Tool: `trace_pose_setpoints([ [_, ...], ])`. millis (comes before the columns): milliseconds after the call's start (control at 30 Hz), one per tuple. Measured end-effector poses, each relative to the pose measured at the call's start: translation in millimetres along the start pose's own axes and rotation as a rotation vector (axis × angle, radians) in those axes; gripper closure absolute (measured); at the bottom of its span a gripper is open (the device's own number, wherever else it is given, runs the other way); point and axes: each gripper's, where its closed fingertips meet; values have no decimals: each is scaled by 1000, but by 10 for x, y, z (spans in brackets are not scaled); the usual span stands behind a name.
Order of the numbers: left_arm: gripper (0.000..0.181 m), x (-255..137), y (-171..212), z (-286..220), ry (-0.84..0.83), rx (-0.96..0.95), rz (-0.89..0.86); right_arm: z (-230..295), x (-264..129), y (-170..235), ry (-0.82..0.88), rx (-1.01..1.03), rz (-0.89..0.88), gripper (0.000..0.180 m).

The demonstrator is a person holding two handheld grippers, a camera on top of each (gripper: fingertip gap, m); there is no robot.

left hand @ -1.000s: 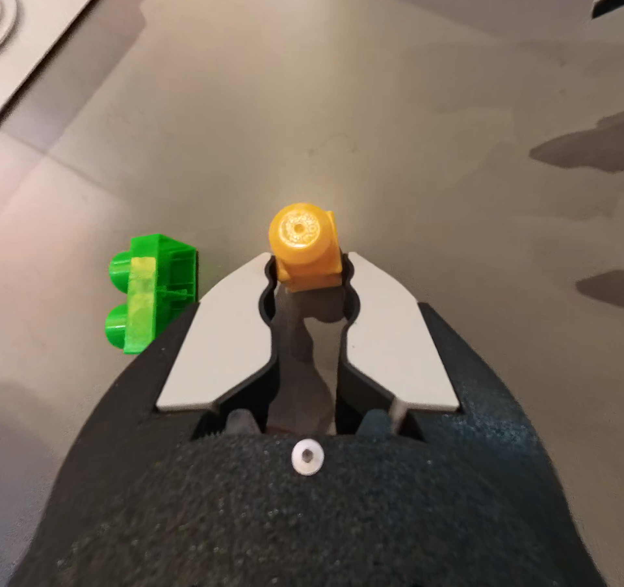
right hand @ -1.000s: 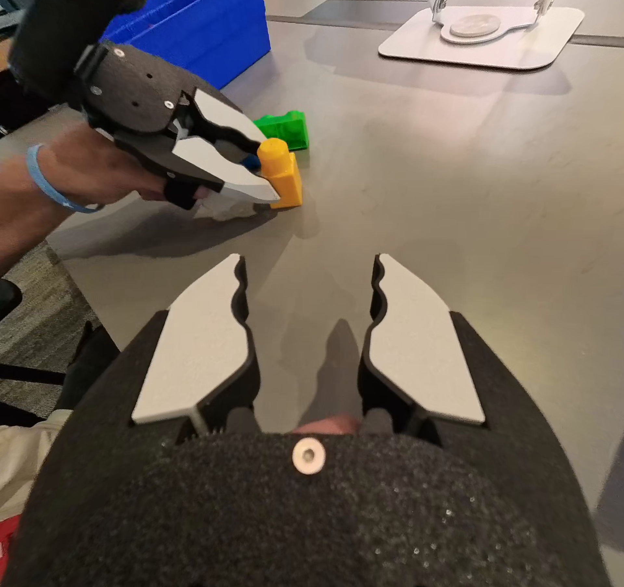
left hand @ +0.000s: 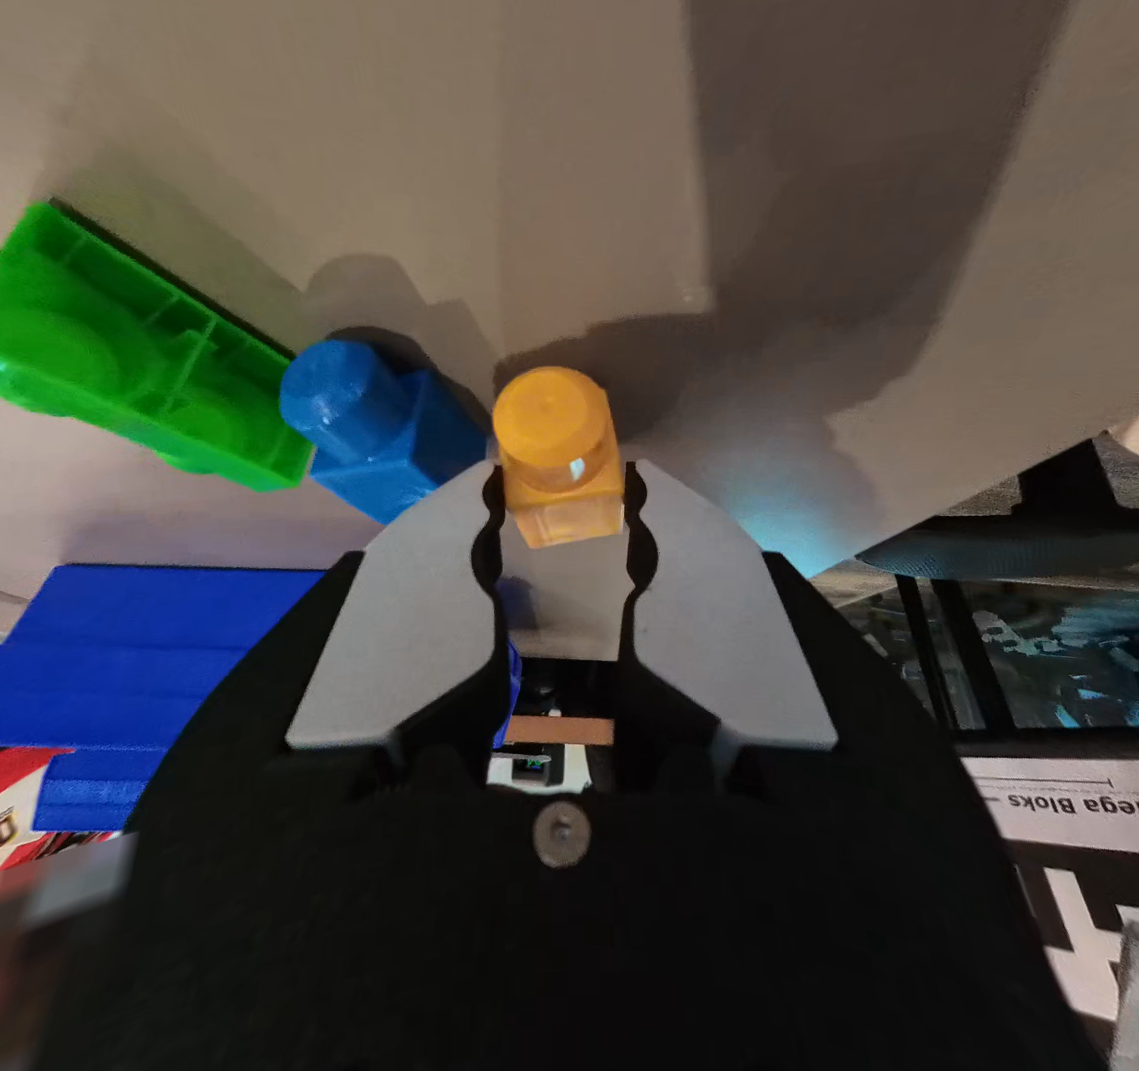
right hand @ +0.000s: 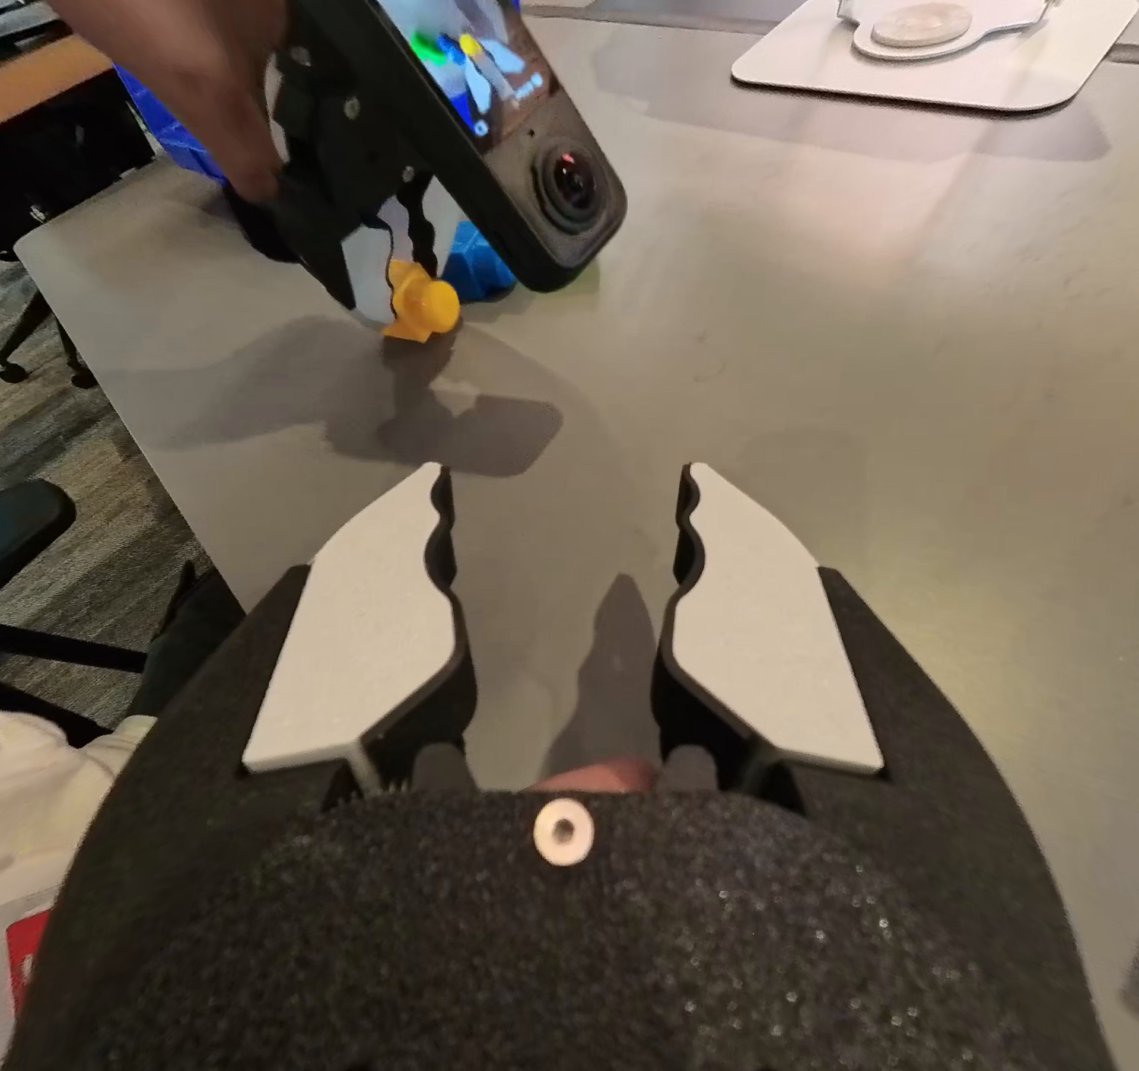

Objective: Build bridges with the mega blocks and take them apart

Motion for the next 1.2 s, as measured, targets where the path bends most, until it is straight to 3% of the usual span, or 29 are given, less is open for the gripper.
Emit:
trace_pose_setpoints([
  [133, 144, -20, -65, 24, 0, -13, -20, -7, -12, 22, -1, 3, 4, 110],
  [267, 130, -185, -38, 21, -7, -43, -105, -10, -23, 24, -2, 4, 3, 110],
  [400, 127, -516, 67, 54, -63, -163, -387, -23, -40, 18, -3, 9, -6, 110],
  [533, 128, -654, 290, 130, -225, -337, -754, -35, -54, -3, -12, 22, -28, 111],
  [633, 136, -429, 388, 49, -268, -456, -987, -16, -49, -24, -28, 18, -44, 112],
  [767, 138, -37, 435, 77, -292, -565, -1147, 4, -20, -55, -25, -17, -53, 112],
  [833, 139, 8, 392, 84, -219, -570, -1230, 25, 5, -73, -31, -30, -53, 112],
  [933, 137, 41, 294, 72, -130, -495, -1283, 47, 47, -87, -36, -44, -47, 112],
  [1200, 138, 169, 135, 205, -149, -356, -1196, 15, 106, -125, -48, -28, -43, 113],
])
Point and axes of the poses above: each gripper's, where its closed fingertips meet, x out along the fingers, y out of its underside, z = x × y across the jaws, and after that the axes turned 5 degrees about x, right-handed
